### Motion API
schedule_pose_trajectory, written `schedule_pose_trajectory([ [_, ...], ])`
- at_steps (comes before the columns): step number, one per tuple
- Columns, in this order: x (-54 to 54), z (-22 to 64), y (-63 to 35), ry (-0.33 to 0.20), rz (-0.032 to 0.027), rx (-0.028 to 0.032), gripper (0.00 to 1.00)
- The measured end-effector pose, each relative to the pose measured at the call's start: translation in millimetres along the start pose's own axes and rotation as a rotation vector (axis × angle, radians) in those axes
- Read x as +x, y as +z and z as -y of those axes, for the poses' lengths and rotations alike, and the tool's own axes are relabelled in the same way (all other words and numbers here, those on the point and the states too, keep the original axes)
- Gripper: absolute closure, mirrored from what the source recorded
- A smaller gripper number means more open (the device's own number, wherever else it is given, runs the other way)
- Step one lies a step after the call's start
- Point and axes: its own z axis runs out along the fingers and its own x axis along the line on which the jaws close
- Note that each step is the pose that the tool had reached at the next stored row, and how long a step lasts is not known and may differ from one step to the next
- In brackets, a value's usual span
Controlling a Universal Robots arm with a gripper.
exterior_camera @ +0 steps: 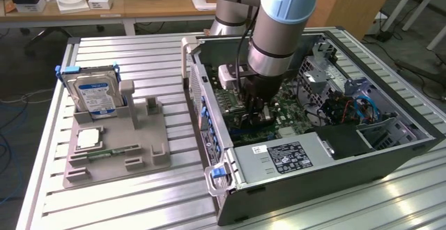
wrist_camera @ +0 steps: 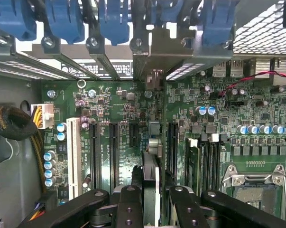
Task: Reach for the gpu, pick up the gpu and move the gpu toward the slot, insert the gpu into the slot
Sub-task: 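Insert the gpu into the slot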
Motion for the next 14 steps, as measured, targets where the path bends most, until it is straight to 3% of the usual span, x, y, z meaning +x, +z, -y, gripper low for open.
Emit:
schedule_pose_trajectory([
  [14,0.1,-4.1,0.2,0.000,0.0017,0.0019,0.73],
])
